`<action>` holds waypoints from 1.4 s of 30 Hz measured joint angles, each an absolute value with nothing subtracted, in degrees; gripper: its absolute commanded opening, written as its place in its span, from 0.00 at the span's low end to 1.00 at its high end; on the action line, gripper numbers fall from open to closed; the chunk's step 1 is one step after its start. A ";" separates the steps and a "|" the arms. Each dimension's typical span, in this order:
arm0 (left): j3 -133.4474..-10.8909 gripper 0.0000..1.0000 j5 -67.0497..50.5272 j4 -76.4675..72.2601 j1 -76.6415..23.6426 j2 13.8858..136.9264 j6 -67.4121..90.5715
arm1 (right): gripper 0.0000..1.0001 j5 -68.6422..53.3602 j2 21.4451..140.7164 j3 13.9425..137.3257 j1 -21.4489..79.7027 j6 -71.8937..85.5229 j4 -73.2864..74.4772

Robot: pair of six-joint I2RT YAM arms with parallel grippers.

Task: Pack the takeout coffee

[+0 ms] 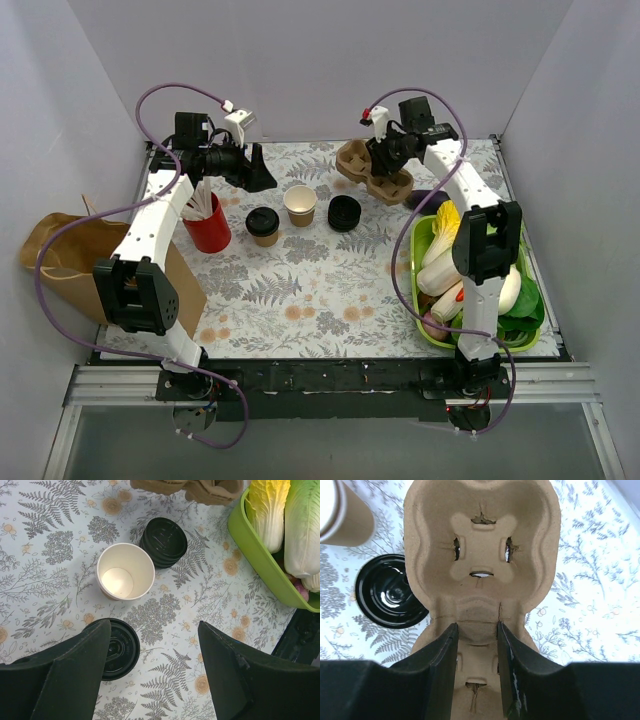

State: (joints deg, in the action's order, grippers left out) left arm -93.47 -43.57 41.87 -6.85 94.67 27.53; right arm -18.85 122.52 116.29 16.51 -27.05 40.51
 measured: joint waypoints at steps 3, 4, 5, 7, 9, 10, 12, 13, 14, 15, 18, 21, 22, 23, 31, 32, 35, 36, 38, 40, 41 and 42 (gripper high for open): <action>-93.47 0.71 -44.05 41.54 -6.85 95.26 27.92 | 0.25 -19.77 119.46 115.48 16.51 -26.92 40.07; -93.47 0.71 -44.12 41.56 -6.85 95.44 27.97 | 0.25 -19.99 119.09 115.50 16.51 -26.89 39.97; -93.47 0.71 -44.16 41.54 -6.85 95.55 28.08 | 0.25 -20.23 118.98 115.50 16.51 -26.89 39.72; -93.47 0.71 -44.25 41.54 -6.85 95.59 28.21 | 0.23 -20.95 119.70 115.79 16.51 -26.89 39.72; -93.47 0.71 -44.38 41.56 -6.85 95.59 28.36 | 0.17 -22.15 121.99 117.73 16.43 -26.89 40.23; -93.47 0.71 -44.40 41.56 -6.85 95.59 28.38 | 0.08 -22.65 123.52 119.37 16.40 -27.05 40.66; -93.47 0.71 -44.40 41.58 -6.85 95.59 28.38 | 0.01 -23.46 126.13 121.84 16.38 -27.42 41.01; -93.47 0.71 -44.40 41.58 -6.85 95.57 28.36 | 0.01 -23.70 126.61 121.93 16.32 -27.42 40.60; -93.47 0.71 -44.40 41.58 -6.85 95.59 28.36 | 0.01 -23.77 126.69 121.21 16.23 -27.24 39.92; -93.47 0.71 -44.40 41.60 -6.85 95.59 28.34 | 0.01 -23.29 126.43 120.03 16.16 -26.87 39.03; -93.47 0.71 -44.42 41.58 -6.85 95.59 28.34 | 0.01 -21.93 126.63 118.74 15.53 -25.12 39.20; -93.49 0.71 -44.42 41.60 -6.85 95.59 28.36 | 0.01 -25.91 127.92 121.32 13.80 -23.64 41.21; -93.49 0.71 -44.40 41.58 -6.85 95.59 28.36 | 0.01 -27.18 127.94 121.58 13.43 -23.18 41.19; -93.49 0.71 -44.40 41.60 -6.85 95.59 28.36 | 0.01 -27.94 127.63 121.64 12.99 -22.63 41.21; -93.49 0.71 -45.08 41.52 -6.85 96.03 28.58 | 0.01 -34.98 119.07 107.50 11.55 -16.43 28.97; -93.49 0.71 -45.28 41.47 -6.85 96.27 28.82 | 0.01 -35.09 118.37 105.95 11.40 -15.55 27.07; -93.51 0.71 -45.87 41.10 -6.85 97.12 29.43 | 0.01 -33.58 117.89 102.32 10.83 -9.69 19.05; -93.56 0.71 -45.95 41.01 -6.85 97.45 29.65 | 0.01 -33.21 118.32 102.24 10.66 -8.93 17.98; -93.82 0.71 -46.28 40.93 -6.85 98.17 29.93 | 0.01 -31.38 120.55 105.60 10.98 -11.18 19.27; -93.82 0.71 -46.44 40.86 -6.85 98.52 30.09 | 0.01 -28.05 122.67 110.59 12.71 -19.05 21.78; -93.84 0.71 -46.57 40.84 -6.85 98.59 30.13 | 0.01 -26.68 122.83 111.53 14.22 -22.61 22.52; -93.84 0.71 -46.65 40.80 -6.85 98.59 30.22 | 0.01 -26.22 122.54 111.72 15.86 -25.39 23.33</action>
